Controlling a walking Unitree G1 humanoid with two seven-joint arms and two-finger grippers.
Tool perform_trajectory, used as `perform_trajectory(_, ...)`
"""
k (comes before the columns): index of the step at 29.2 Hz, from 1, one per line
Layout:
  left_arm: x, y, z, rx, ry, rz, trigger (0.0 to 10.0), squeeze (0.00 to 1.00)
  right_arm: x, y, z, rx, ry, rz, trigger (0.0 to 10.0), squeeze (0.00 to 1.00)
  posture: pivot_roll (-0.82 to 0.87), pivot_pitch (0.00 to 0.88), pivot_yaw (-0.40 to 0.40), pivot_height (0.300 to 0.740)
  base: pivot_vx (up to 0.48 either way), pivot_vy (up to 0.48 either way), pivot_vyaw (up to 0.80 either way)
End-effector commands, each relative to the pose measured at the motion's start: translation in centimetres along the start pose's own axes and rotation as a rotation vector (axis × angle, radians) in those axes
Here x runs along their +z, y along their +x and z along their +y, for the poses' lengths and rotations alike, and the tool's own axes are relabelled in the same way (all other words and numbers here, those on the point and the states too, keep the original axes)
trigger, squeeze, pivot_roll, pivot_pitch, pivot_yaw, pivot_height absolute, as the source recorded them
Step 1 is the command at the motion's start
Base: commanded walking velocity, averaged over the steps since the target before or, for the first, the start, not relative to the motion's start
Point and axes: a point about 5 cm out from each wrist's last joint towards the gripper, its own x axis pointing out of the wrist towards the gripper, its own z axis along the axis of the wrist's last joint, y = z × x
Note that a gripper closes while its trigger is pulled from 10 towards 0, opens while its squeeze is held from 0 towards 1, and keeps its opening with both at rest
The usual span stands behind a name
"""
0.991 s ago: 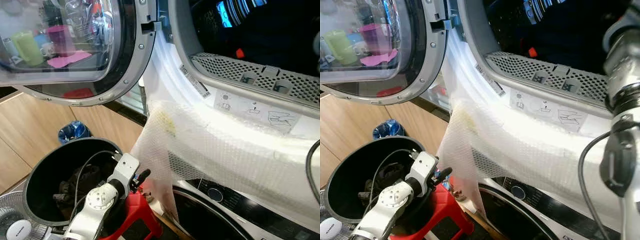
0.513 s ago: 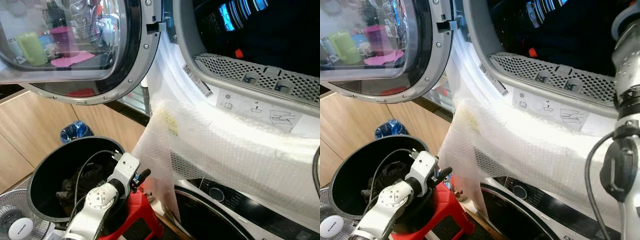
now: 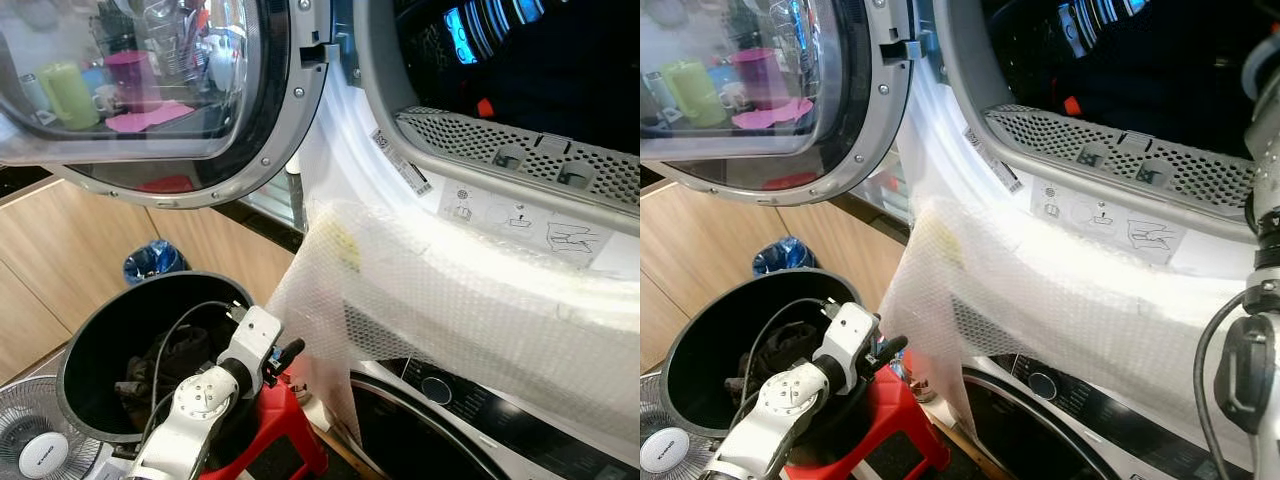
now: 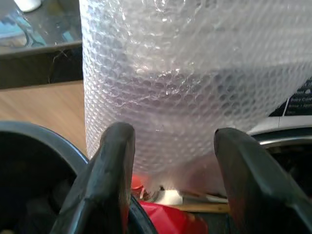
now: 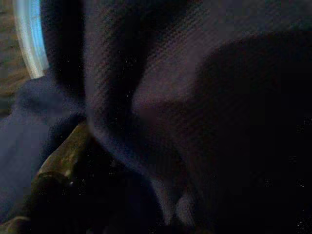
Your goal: Clothes washing
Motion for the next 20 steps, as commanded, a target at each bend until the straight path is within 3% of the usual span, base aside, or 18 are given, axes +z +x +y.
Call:
perform_trajectory(1,-0.1,0.0,-0.2,-0.021,-0.004,0.016,10.0,0.0,-1.4,-0.3,-0.1,-0.027,0.031,0.042,10.0,1.0,0.07,0.1,0.078,0.74,0.0,0.0,0.0)
perform_trajectory(8,-0.2,0.0,-0.6,-0.045,-0.011,0.023,10.0,0.0,-1.4,-3.0,1.6,0.028,0.12,0.032,10.0,1.0,0.06,0.109,0.079,0.74,0.0,0.0,0.0)
perform_trajectory(9,-0.2,0.0,-0.7,-0.046,-0.012,0.023,10.0,0.0,-1.2,-3.7,1.8,0.038,0.119,0.021,10.0,0.56,0.05,0.111,0.081,0.74,0.0,0.0,0.0)
perform_trajectory(10,-0.2,0.0,-0.7,-0.047,-0.013,0.024,10.0,0.0,-1.1,-4.2,1.9,0.045,0.117,0.015,10.0,0.56,0.05,0.111,0.081,0.74,0.0,0.0,0.0)
perform_trajectory(11,-0.2,0.0,-0.8,-0.05,-0.015,0.024,10.0,0.0,-1.0,-5.2,1.9,0.046,0.119,0.007,10.0,0.0,0.05,0.111,0.081,0.74,0.0,0.0,0.0)
perform_trajectory(13,-0.2,0.1,-0.8,-0.053,-0.016,0.024,10.0,0.0,-1.0,-6.0,1.8,0.044,0.123,0.007,10.0,0.0,0.05,0.113,0.082,0.74,0.0,0.0,0.0)
perform_trajectory(17,-0.2,0.1,-0.8,-0.057,-0.018,0.026,10.0,0.0,-1.1,-9.3,1.0,0.045,0.128,0.021,10.0,0.0,0.04,0.109,0.082,0.74,0.0,0.0,0.0)
perform_trajectory(20,-0.2,0.2,-0.8,-0.058,-0.018,0.027,10.0,0.0,-0.9,-10.7,1.3,0.081,0.13,0.023,10.0,0.0,0.04,0.109,0.082,0.74,0.0,0.0,0.0)
